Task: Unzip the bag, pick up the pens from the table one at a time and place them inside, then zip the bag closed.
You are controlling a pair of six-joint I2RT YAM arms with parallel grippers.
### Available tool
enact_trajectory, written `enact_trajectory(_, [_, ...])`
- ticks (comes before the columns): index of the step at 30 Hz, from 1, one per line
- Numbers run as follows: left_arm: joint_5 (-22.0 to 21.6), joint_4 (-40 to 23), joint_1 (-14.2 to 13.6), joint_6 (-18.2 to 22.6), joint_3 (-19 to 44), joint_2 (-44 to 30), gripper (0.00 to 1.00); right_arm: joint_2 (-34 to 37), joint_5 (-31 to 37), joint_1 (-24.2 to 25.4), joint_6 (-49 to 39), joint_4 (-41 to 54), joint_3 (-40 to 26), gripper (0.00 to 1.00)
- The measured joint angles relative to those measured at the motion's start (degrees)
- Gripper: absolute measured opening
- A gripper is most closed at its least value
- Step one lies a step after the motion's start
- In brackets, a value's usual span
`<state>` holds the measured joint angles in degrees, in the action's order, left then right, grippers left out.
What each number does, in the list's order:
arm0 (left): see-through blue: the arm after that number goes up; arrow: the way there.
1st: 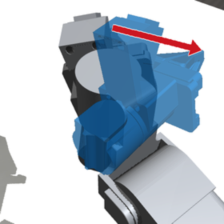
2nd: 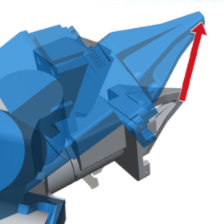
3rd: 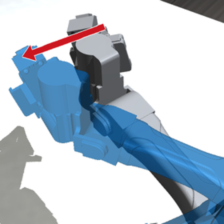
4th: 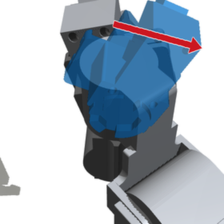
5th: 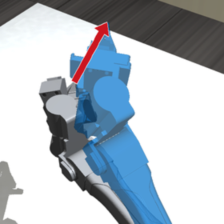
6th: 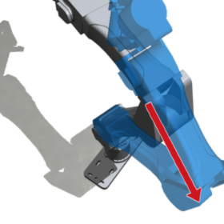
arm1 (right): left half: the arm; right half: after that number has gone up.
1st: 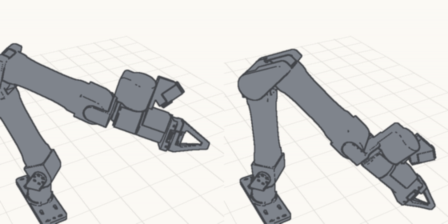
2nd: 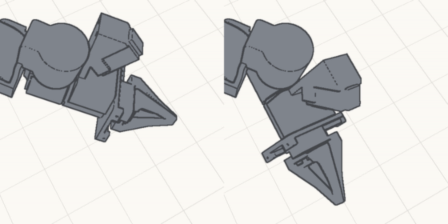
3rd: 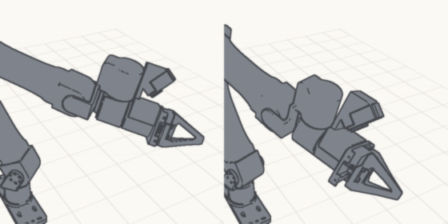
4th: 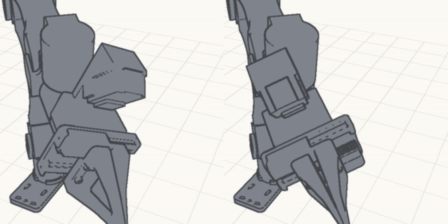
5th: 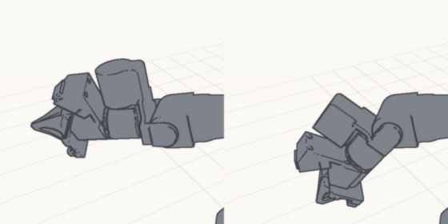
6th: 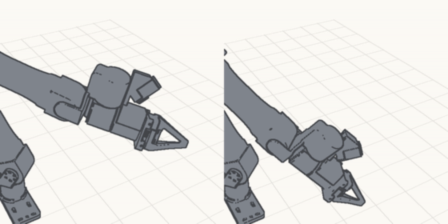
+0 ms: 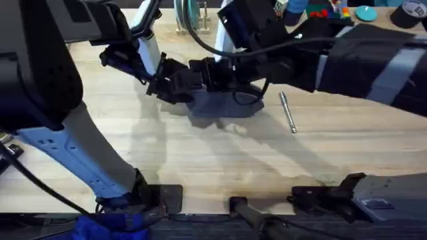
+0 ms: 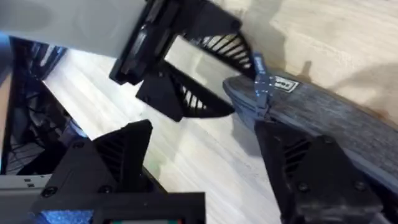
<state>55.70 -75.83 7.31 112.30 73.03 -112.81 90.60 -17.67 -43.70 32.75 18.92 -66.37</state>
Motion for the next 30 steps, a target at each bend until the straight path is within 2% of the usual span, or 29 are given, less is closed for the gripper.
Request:
enact_trajectory(4, [0.0, 0.0, 0.0, -0.1, 0.0, 0.0, 0.618, -0.6, 0.3, 0.0, -0.7, 0.8, 0.0, 0.996])
enact_trajectory(8, [0.0, 0.0, 0.0, -0.1, 0.0, 0.0, 0.948, -1.5, 1.9, 0.1, -1.7, 3.4, -0.1, 0.996])
enact_trajectory(9, [0.0, 0.0, 0.0, -0.2, 0.0, 0.0, 0.981, -1.9, 2.4, 0.2, -2.1, 4.0, -0.1, 0.995])
enact_trajectory(17, [0.0, 0.0, 0.0, -0.2, 0.0, 0.0, 0.993, -4.5, 4.7, 2.3, -3.9, 6.1, -0.7, 0.996])
enact_trajectory(30, [0.0, 0.0, 0.0, -0.2, 0.0, 0.0, 0.993, -9.1, 4.9, 8.5, -7.5, 13.6, -0.8, 0.995])
